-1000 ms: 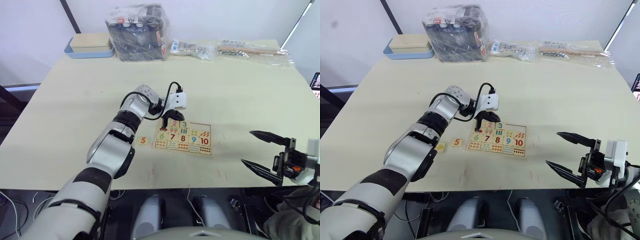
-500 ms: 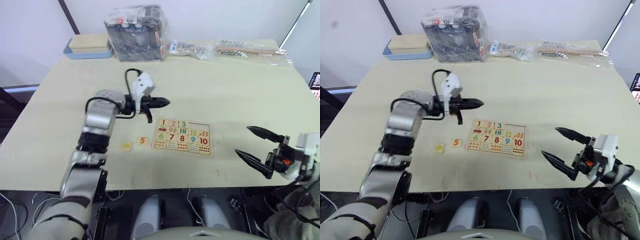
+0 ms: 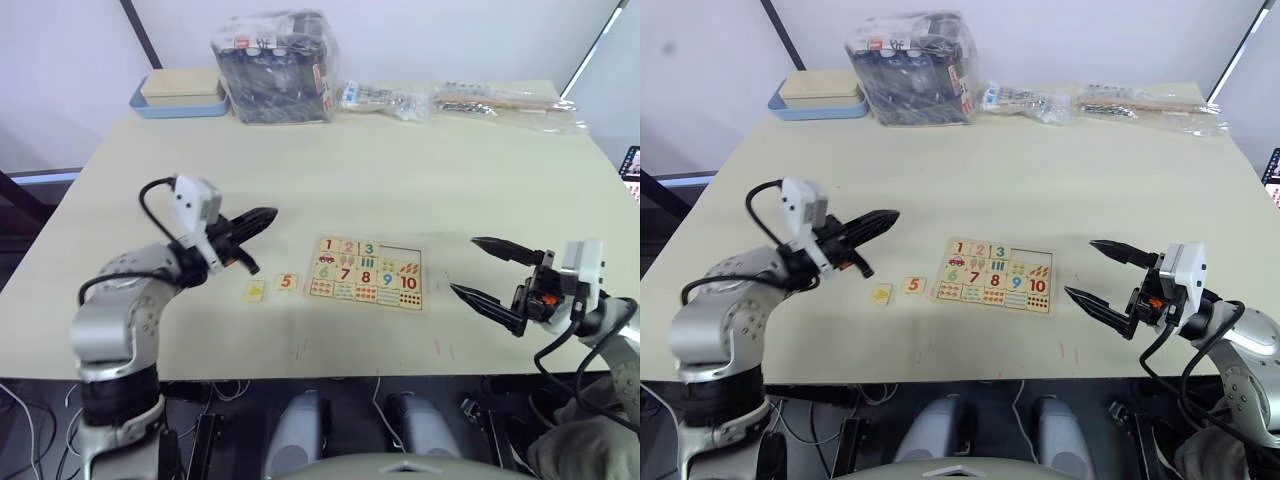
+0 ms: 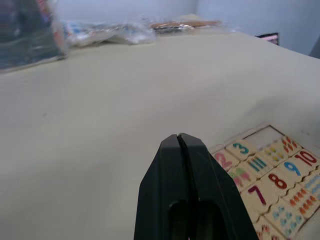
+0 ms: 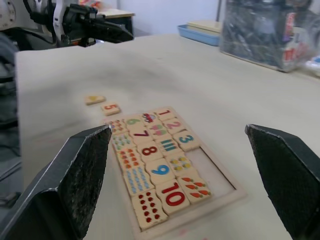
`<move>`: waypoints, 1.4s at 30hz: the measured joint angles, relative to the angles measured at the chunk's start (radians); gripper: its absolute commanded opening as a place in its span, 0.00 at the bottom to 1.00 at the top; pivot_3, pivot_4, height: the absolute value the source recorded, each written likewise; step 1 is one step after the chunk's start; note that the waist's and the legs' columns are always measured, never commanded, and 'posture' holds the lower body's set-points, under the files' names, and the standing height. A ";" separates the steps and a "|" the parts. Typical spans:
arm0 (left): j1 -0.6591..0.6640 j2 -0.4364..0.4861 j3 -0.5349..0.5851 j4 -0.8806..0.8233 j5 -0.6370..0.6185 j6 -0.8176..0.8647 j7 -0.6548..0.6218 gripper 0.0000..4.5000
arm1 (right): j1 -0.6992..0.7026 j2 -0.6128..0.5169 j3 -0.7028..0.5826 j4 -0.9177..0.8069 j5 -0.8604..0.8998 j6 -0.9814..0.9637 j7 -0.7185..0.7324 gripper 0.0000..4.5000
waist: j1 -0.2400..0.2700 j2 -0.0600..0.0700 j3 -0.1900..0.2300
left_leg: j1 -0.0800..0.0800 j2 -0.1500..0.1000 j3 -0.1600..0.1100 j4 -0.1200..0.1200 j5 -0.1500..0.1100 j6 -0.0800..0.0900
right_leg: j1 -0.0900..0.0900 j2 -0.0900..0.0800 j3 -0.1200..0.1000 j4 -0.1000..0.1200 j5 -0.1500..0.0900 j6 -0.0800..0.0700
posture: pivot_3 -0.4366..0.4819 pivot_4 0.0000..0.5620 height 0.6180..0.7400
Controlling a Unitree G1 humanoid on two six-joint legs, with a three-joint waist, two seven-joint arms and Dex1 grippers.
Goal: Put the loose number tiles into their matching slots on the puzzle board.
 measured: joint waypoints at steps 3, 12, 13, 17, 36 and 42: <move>0.121 0.014 0.069 -0.013 -0.055 -0.012 -0.030 0.00 | 0.011 -0.028 -0.022 0.043 0.013 0.000 0.046 1.00 | 0.005 0.000 0.000 | 0.000 0.000 -0.001 0.000 0.000 0.000 | 0.000 -0.001 -0.001 0.000 -0.001 -0.001 | 0.48 0.27 1.00; 0.367 0.046 0.169 -0.024 -0.102 -0.120 -0.051 0.30 | 0.075 -0.031 -0.074 0.150 0.013 -0.053 0.156 1.00 | 0.001 -0.001 -0.001 | 0.000 0.000 0.001 -0.002 0.000 0.000 | 0.000 -0.001 -0.001 -0.003 -0.001 -0.001 | 0.48 0.27 1.00; 0.408 0.046 0.191 -0.023 -0.112 -0.142 -0.060 0.38 | 0.085 -0.032 -0.088 0.173 0.012 -0.066 0.173 1.00 | 0.001 -0.001 -0.001 | 0.000 0.000 0.001 -0.002 0.000 0.000 | 0.000 -0.001 -0.001 -0.003 -0.001 -0.001 | 0.48 0.27 1.00; 0.489 0.047 0.216 -0.019 -0.132 -0.194 -0.093 0.77 | 0.109 -0.041 -0.115 0.216 0.003 -0.098 0.232 1.00 | 0.004 0.000 -0.002 | 0.000 0.000 0.001 -0.002 0.000 0.000 | 0.000 -0.002 -0.001 -0.004 -0.001 -0.001 | 0.48 0.27 1.00; 0.444 0.287 0.165 0.266 -0.114 -0.454 -0.435 0.98 | 0.138 -0.071 -0.165 0.212 0.054 -0.116 0.370 1.00 | 0.003 0.002 -0.003 | 0.000 0.001 0.001 -0.002 -0.001 0.000 | 0.000 -0.002 -0.002 -0.005 -0.001 -0.002 | 0.48 0.27 1.00; 0.266 0.382 0.031 0.469 -0.083 -0.560 -0.618 0.98 | 0.123 -0.074 -0.152 0.143 0.067 -0.089 0.372 1.00 | 0.003 0.001 -0.003 | -0.001 0.000 0.002 -0.002 0.000 0.000 | 0.000 -0.002 -0.002 -0.005 -0.001 -0.002 | 0.48 0.27 1.00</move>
